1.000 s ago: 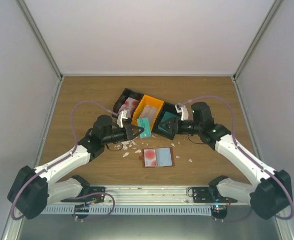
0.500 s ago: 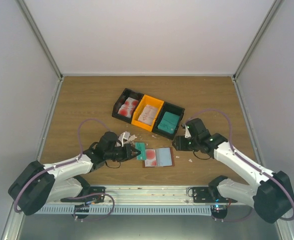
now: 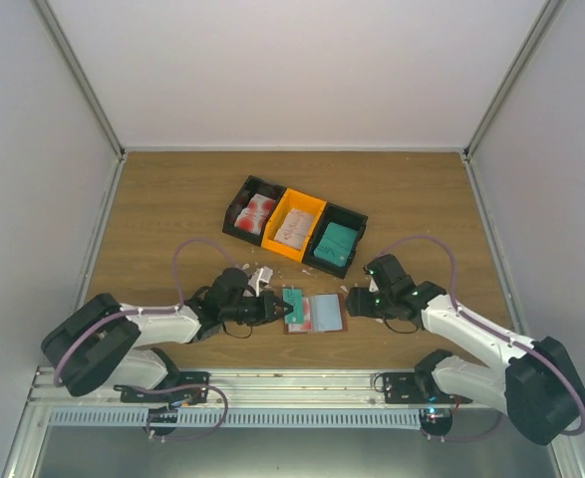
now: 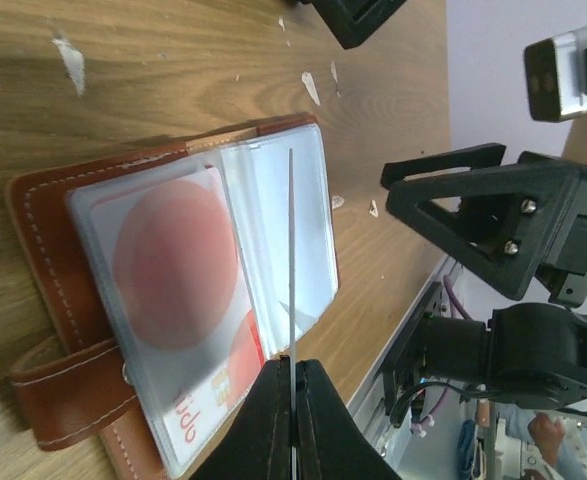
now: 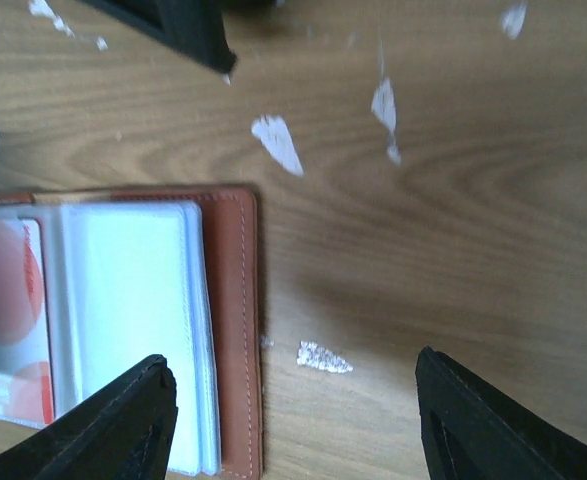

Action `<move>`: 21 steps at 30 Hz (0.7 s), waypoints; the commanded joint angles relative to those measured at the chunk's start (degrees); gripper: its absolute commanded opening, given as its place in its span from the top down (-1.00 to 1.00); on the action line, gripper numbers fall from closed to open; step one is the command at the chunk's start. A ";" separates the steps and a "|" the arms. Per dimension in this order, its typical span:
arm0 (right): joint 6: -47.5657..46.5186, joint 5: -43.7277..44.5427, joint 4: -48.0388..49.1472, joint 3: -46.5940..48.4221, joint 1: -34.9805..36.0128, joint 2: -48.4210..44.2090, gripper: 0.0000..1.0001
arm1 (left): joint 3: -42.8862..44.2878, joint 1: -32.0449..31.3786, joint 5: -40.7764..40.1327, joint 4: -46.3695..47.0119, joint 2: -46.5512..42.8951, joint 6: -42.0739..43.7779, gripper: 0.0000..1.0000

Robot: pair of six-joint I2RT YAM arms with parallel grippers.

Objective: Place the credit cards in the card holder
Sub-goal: Insert the credit card into the card holder.

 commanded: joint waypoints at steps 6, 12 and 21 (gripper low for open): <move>2.28 -5.75 7.23 -2.16 0.67 4.45 -0.31 | 0.28 -1.83 -2.04 12.51 6.60 -1.04 1.00; 1.04 -9.17 9.80 -0.65 2.67 9.62 -0.28 | -0.20 -1.87 -1.48 15.91 9.15 -3.21 1.00; 4.77 -4.33 7.89 2.22 7.61 18.43 0.06 | -1.29 -1.86 -1.74 16.61 11.73 -9.55 1.00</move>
